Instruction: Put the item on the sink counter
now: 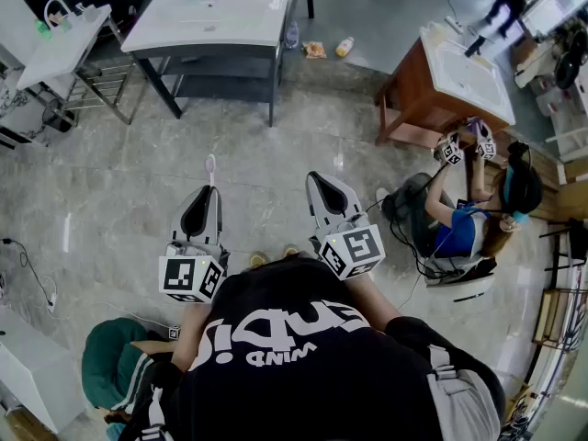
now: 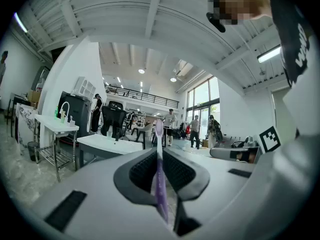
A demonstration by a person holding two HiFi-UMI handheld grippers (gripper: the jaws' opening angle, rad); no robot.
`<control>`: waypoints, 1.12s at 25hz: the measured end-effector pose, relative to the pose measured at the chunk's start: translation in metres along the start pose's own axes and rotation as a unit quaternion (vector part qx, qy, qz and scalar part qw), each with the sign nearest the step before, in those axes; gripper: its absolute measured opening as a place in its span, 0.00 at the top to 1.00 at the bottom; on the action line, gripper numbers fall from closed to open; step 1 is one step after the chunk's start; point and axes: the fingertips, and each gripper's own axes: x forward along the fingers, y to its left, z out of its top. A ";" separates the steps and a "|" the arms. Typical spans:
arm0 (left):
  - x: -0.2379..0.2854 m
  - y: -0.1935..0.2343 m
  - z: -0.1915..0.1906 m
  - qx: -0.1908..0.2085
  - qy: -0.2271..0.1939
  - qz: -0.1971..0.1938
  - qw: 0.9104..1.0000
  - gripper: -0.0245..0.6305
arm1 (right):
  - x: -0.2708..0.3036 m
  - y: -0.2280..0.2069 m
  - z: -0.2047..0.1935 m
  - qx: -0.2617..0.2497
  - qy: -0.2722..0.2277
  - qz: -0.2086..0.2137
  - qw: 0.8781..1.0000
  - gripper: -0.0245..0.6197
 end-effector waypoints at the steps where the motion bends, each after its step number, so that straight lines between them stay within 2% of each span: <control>1: 0.000 0.001 0.000 0.000 0.001 0.000 1.000 0.89 | 0.001 0.001 0.000 0.000 0.000 0.001 1.000 0.93; 12: 0.007 0.011 -0.002 0.000 0.008 -0.022 1.000 0.89 | 0.013 0.029 0.002 0.017 -0.010 0.019 1.000 0.93; 17: 0.007 0.017 -0.003 0.012 0.007 -0.037 0.999 0.89 | 0.011 0.034 -0.006 0.017 -0.016 0.009 1.000 0.93; 28: 0.023 0.034 -0.007 0.009 0.013 -0.064 0.998 0.89 | 0.023 0.034 -0.020 0.026 -0.012 -0.018 0.999 0.93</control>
